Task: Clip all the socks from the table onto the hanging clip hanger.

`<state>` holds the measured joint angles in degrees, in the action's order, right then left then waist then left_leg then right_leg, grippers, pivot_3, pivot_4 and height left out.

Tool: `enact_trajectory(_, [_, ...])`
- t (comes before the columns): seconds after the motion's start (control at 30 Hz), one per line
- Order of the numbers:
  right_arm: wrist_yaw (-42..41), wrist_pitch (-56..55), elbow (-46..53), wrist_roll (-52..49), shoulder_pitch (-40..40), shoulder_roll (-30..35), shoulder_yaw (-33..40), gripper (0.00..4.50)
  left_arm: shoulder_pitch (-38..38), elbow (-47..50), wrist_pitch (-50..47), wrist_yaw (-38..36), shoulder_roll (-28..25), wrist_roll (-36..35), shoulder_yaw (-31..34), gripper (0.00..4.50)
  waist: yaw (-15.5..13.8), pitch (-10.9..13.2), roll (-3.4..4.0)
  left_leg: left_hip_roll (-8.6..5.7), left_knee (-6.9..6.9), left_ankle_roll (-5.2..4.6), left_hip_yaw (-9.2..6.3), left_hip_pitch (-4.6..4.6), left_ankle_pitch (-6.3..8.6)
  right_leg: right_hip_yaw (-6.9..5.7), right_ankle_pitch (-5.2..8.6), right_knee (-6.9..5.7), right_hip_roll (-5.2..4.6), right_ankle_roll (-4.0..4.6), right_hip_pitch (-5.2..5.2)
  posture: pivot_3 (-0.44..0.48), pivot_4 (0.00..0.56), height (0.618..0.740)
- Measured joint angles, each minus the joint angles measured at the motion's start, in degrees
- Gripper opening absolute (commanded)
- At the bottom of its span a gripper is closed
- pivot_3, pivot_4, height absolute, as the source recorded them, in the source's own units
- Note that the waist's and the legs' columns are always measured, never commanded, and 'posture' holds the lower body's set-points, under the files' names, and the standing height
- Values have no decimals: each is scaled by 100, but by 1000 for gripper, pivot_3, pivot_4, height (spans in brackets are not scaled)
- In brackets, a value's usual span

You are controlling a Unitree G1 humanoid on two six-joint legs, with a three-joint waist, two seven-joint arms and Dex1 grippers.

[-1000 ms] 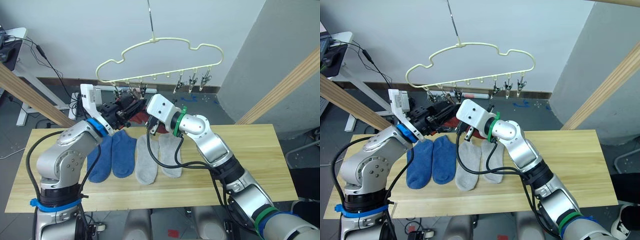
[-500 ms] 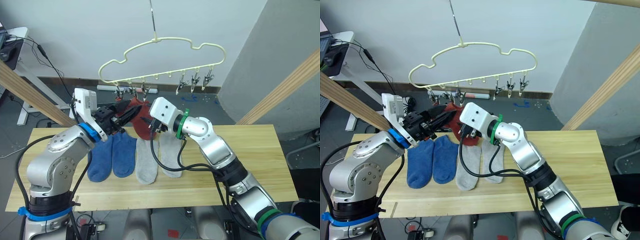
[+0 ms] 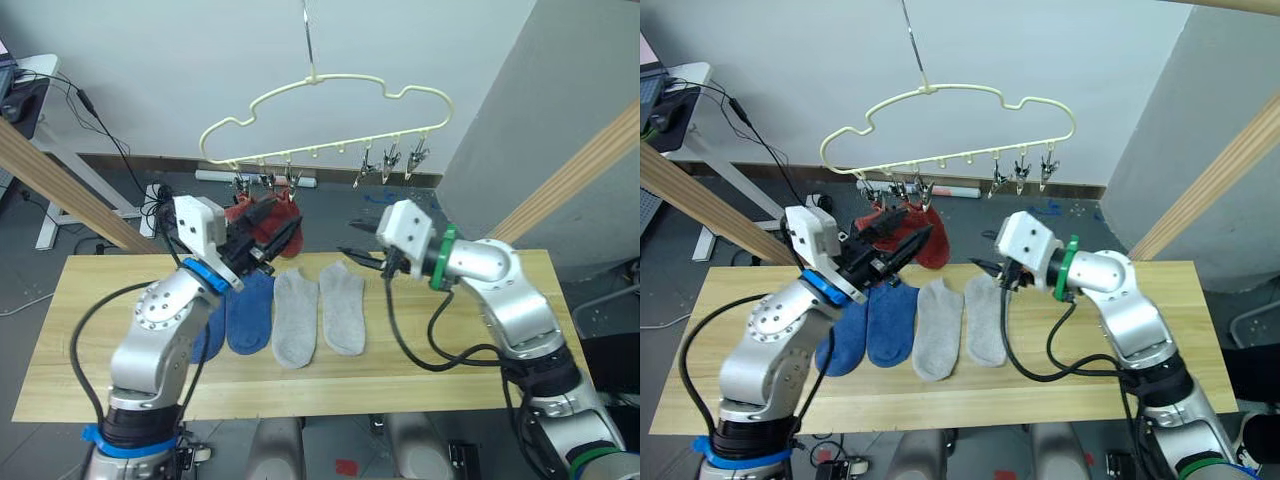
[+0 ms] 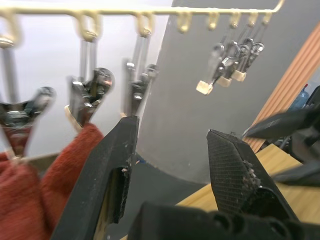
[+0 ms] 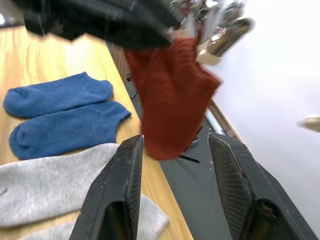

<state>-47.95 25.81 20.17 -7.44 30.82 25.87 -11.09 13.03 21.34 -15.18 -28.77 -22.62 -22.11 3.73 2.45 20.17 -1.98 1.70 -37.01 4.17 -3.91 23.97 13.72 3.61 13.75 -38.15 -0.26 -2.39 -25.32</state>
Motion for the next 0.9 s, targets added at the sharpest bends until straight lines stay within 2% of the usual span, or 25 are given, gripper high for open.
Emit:
enact_trajectory(0.33, [-252, 320, 225, -859, -11, 471, 534, 2098, 191, -830, 959, 449, 505, 851, -174, 2453, 9, -1, -1, -3, -7, -6, 2, 0, -3, 3, -8, 1, 1, -1, 5, -63, 320, 735])
enact_trajectory(0.9, [-445, 367, 272, -1586, -42, 869, 758, 2098, 964, -1721, 1205, 662, 963, 1126, -235, 2453, 29, -2, -3, -4, -10, -7, 3, 0, -5, 2, -12, -3, 0, 1, 6, -81, 313, 735])
